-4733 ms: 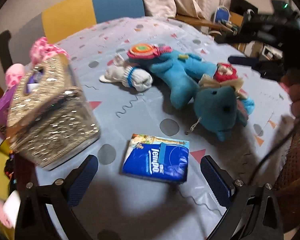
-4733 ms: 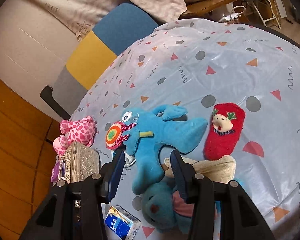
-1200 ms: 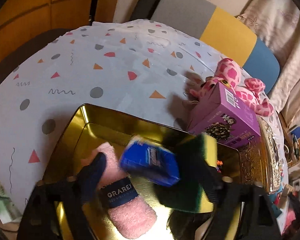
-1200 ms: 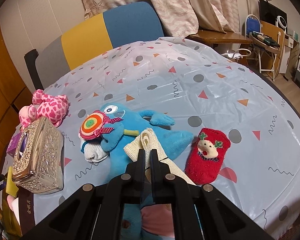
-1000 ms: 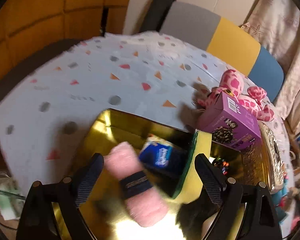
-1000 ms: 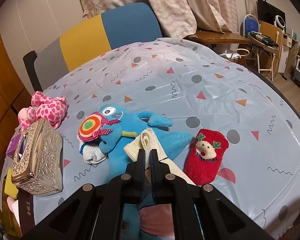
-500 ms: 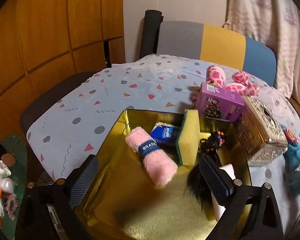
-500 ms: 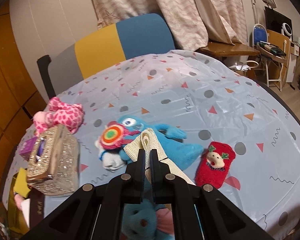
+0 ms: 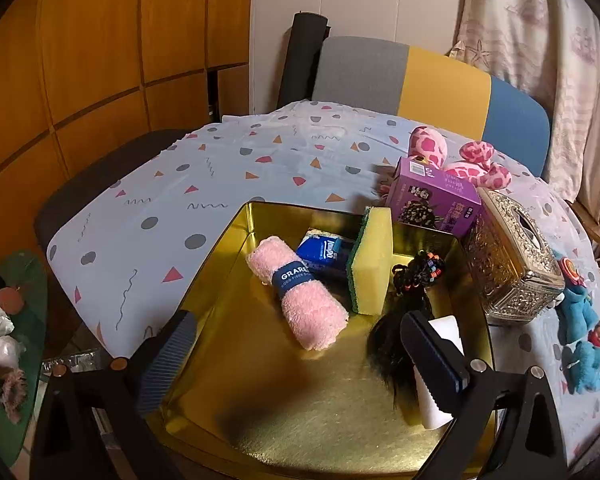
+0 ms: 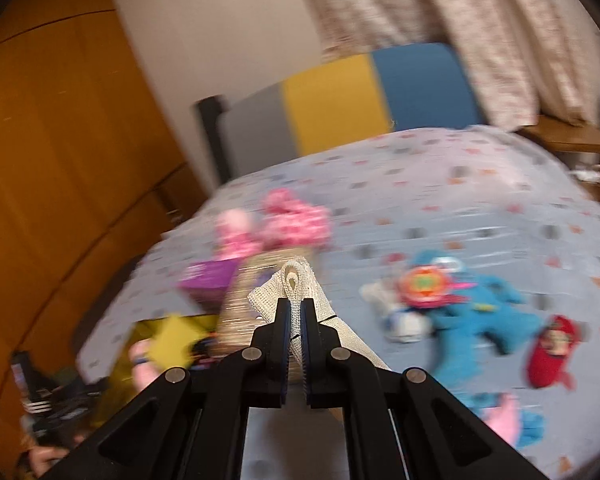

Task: Organize soft objects
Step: 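Carry the beige roll into the gold tray, stand it upright, open the right tool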

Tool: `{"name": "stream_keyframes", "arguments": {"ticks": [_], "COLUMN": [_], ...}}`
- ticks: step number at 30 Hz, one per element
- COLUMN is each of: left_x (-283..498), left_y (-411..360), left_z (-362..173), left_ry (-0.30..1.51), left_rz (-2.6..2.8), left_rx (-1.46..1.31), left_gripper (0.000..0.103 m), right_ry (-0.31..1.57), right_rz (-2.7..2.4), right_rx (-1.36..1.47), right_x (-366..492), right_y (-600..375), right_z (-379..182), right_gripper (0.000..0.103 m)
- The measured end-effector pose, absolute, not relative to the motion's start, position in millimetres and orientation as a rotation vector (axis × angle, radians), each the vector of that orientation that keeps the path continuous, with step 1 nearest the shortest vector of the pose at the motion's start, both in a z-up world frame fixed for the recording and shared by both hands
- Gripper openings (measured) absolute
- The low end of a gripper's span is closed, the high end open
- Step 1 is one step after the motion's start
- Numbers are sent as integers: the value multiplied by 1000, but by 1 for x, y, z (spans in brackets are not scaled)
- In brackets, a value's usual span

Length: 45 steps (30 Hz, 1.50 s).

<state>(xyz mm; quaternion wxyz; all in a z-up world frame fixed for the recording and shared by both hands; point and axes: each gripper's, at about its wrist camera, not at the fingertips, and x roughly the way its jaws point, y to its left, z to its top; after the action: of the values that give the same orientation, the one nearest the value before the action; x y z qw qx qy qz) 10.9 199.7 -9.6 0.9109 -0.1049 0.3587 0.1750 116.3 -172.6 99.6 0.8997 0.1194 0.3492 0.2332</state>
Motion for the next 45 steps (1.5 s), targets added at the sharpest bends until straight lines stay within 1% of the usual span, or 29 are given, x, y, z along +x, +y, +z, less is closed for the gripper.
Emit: {"name": "stream_keyframes", "arguments": {"ticks": [3, 8, 13, 16, 17, 18, 19, 20, 25, 34, 37, 42, 45], "left_x": [7, -1, -11, -17, -18, -19, -20, -21, -23, -19, -19, -18, -18], "left_y": [203, 214, 229, 237, 239, 241, 242, 243, 241, 228, 223, 215, 210], "left_z": [-12, -13, -15, -16, -17, -18, -19, -20, -22, -22, -20, -18, -17], "left_ry": [744, 737, 732, 731, 732, 733, 733, 732, 726, 738, 737, 738, 740], "left_rz": [360, 372, 393, 407, 410, 412, 414, 414, 417, 392, 386, 370, 360], "left_rx": [-230, -254, -289, -305, -313, -319, -322, -322, -298, -275, -260, -243, -231], "left_gripper": [103, 103, 103, 103, 103, 103, 103, 103, 103, 103, 103, 103, 103], "right_ry": [758, 872, 991, 1024, 1031, 1048, 1064, 1080, 1079, 1048, 1022, 964, 928], "right_rz": [612, 834, 837, 753, 737, 736, 729, 715, 712, 712, 705, 684, 674], "right_rx": [256, 301, 322, 263, 244, 213, 195, 181, 198, 137, 107, 43, 10], "right_x": [112, 113, 129, 144, 147, 152, 158, 161, 155, 130, 119, 104, 94], "right_y": [-134, -57, 6, 34, 40, 52, 53, 55, 46, 32, 29, 25, 21], "right_z": [101, 89, 61, 41, 35, 25, 19, 14, 7, 8, 10, 18, 23], "right_gripper": [4, 4, 4, 9, 15, 19, 25, 26, 28, 29, 32, 34, 38]}}
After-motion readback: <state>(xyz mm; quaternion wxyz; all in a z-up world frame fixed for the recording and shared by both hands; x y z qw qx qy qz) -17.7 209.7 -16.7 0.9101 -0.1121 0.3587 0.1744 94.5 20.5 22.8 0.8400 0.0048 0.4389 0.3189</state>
